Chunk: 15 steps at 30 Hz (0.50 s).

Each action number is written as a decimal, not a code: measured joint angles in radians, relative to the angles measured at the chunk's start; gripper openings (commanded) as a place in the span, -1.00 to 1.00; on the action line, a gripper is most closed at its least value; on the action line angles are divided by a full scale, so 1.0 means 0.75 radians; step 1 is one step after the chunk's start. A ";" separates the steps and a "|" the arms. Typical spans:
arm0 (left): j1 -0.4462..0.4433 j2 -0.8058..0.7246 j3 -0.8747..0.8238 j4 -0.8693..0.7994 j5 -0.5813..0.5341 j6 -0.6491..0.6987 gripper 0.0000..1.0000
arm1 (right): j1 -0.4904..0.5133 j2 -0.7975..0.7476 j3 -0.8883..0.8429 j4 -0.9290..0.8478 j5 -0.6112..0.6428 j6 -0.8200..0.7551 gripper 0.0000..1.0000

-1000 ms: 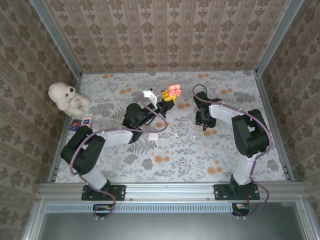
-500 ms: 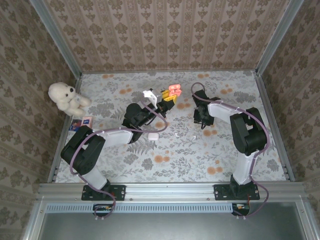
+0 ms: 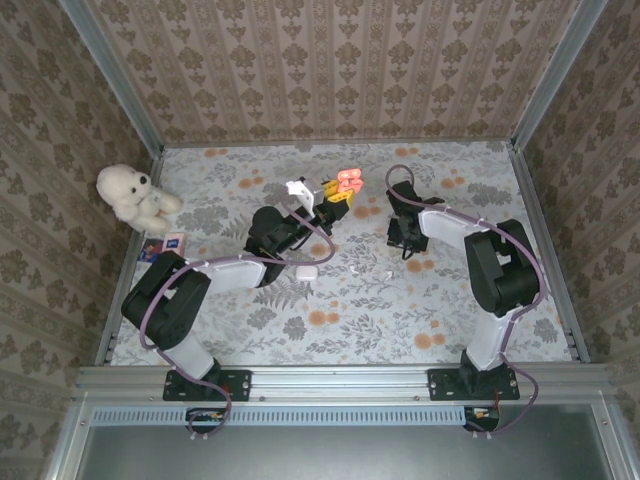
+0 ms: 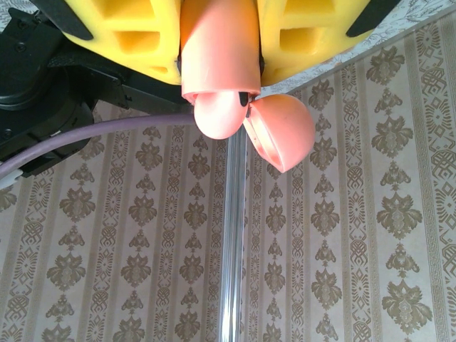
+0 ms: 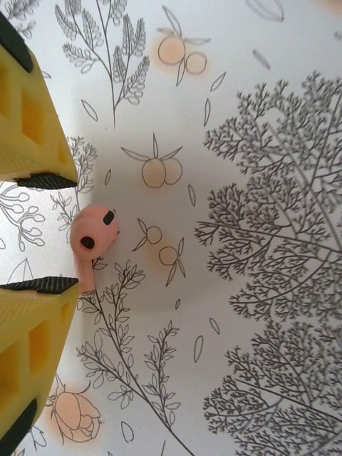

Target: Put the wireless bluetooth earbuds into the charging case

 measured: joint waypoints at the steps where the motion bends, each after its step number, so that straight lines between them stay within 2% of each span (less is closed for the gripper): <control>1: 0.000 0.000 0.000 -0.001 0.000 0.000 -1.00 | -0.001 -0.007 0.000 0.000 0.000 -0.006 -0.12; 15: 0.002 0.000 -0.001 -0.001 0.001 0.000 -1.00 | -0.139 -0.018 0.064 -0.001 -0.137 -0.250 -0.11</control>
